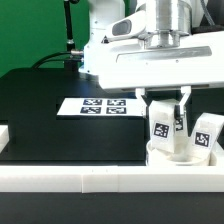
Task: Assemble stool
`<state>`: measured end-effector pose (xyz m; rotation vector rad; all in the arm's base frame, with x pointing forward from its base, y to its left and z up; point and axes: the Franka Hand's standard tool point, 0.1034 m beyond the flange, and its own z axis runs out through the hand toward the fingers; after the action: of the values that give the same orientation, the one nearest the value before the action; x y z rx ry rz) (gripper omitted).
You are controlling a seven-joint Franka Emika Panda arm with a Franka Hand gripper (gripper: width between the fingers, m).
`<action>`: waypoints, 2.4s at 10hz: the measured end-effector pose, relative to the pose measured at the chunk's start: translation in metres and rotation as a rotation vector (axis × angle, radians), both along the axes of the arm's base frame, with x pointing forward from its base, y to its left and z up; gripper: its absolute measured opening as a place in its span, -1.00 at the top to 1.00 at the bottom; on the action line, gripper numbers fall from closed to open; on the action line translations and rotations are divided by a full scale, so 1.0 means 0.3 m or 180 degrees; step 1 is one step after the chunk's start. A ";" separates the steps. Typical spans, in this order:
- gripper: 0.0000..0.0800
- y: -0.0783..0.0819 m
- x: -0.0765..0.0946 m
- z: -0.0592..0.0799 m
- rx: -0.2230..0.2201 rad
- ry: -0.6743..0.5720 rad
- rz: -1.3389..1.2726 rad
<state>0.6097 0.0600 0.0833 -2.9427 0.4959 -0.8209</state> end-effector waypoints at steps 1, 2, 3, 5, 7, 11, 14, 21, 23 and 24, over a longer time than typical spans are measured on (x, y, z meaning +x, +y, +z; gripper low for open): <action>-0.40 -0.003 0.000 0.003 -0.0004 0.0042 0.0025; -0.40 -0.011 0.002 0.030 0.0008 0.0115 0.0059; -0.59 -0.023 0.009 0.062 0.0012 0.0143 0.0088; -0.62 -0.053 0.016 0.106 0.0004 0.0209 0.0146; -0.63 -0.126 0.047 0.149 -0.0103 0.0260 0.0344; -0.62 -0.134 0.047 0.143 -0.0170 0.0275 0.0457; -0.62 -0.151 0.052 0.136 -0.0150 0.0441 0.0539; -0.62 -0.138 0.071 0.135 0.0177 0.1613 0.0813; -0.62 -0.138 0.066 0.129 0.0110 0.1612 0.0993; -0.62 -0.125 0.068 0.125 -0.0031 0.1610 0.1362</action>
Offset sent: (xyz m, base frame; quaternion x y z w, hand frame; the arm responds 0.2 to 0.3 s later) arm 0.0036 -0.0141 0.0334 0.0042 -0.0478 -0.0279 0.9985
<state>0.6302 0.0226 0.1207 -3.0717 -0.1344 -0.0327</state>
